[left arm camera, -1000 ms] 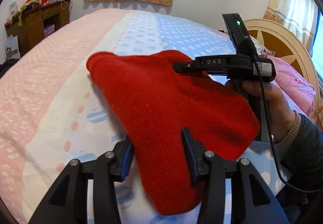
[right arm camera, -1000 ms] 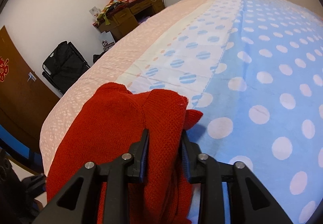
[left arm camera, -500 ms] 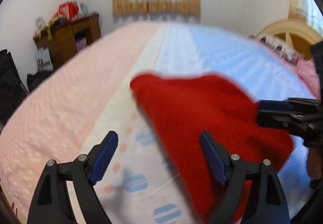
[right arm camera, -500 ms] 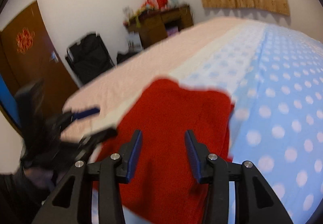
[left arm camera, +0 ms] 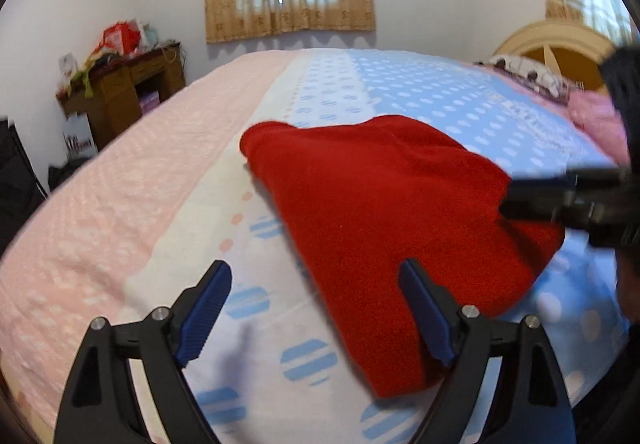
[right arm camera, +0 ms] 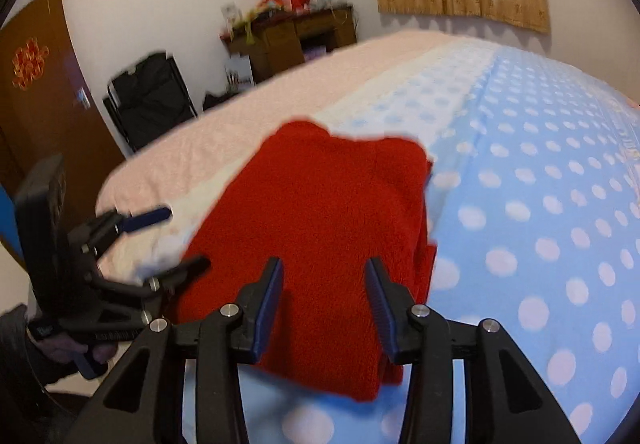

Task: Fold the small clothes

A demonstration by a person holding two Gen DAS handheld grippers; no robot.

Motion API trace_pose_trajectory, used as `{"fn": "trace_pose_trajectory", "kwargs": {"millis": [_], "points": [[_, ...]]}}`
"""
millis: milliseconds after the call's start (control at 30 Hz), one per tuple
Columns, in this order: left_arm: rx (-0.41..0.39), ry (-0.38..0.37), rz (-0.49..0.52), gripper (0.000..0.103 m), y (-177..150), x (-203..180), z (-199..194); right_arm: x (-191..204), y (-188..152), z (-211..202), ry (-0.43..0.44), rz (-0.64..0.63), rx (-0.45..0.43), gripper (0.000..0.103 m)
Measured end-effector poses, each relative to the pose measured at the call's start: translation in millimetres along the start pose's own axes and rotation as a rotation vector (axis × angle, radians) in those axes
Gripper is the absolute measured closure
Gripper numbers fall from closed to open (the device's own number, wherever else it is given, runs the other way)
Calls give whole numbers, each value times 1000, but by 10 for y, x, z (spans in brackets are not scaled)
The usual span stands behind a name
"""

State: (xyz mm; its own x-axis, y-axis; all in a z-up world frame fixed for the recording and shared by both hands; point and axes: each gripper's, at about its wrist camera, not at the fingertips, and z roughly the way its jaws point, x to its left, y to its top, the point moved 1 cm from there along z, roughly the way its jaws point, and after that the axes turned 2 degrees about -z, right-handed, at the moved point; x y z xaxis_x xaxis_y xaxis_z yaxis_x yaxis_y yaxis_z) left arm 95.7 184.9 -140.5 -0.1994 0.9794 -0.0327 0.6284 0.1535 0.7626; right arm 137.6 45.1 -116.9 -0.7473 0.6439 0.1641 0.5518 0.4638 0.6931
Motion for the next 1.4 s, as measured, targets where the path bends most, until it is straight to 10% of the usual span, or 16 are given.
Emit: {"fn": "trace_pose_trajectory", "kwargs": {"millis": [567, 1400], "points": [[-179, -46, -60, 0, 438, -67, -753, 316, 13, -978, -352, 24, -257, 39], [-213, -61, -72, 0, 467, -165, -891, 462, -61, -1245, -348, 10, -316, 38]]}}
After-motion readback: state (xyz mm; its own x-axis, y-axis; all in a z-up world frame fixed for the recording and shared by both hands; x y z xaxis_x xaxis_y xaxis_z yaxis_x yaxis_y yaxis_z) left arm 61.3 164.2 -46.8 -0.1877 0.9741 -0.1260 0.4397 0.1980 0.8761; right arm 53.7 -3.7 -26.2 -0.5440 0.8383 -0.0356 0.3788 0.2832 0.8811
